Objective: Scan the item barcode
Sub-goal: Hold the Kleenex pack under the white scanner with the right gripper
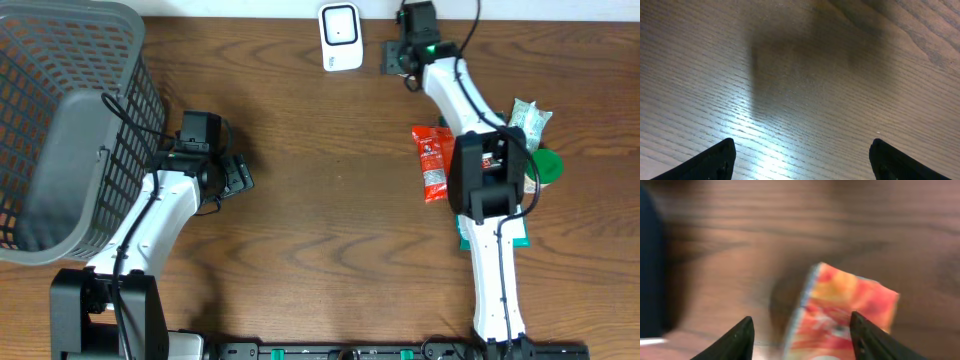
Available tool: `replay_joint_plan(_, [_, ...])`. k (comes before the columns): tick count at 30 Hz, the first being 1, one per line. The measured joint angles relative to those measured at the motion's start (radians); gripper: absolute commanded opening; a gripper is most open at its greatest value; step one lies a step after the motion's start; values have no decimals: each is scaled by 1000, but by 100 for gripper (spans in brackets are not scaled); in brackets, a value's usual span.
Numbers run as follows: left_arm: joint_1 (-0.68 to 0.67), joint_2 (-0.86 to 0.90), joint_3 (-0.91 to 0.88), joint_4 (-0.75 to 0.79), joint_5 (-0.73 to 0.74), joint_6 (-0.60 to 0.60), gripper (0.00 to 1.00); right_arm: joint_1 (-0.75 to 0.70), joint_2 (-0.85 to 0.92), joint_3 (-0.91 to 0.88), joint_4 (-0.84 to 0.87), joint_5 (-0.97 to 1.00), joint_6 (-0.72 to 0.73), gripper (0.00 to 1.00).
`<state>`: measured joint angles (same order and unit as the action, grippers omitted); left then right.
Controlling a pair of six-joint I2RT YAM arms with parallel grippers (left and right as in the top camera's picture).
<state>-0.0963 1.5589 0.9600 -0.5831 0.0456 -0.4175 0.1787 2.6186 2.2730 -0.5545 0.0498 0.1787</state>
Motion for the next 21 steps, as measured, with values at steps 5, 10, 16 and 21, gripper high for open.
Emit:
replay_joint_plan(5, [0, 0, 0, 0, 0, 0, 86, -41, -3, 7, -92, 16, -7, 51])
replay_joint_plan(10, [0, 0, 0, 0, 0, 0, 86, -72, -6, 3, -172, 40, -90, 40])
replay_joint_plan(16, [0, 0, 0, 0, 0, 0, 86, -99, -16, 3, -202, 40, -137, 51])
replay_joint_plan(21, [0, 0, 0, 0, 0, 0, 86, -109, -38, 3, -192, 13, -149, 60])
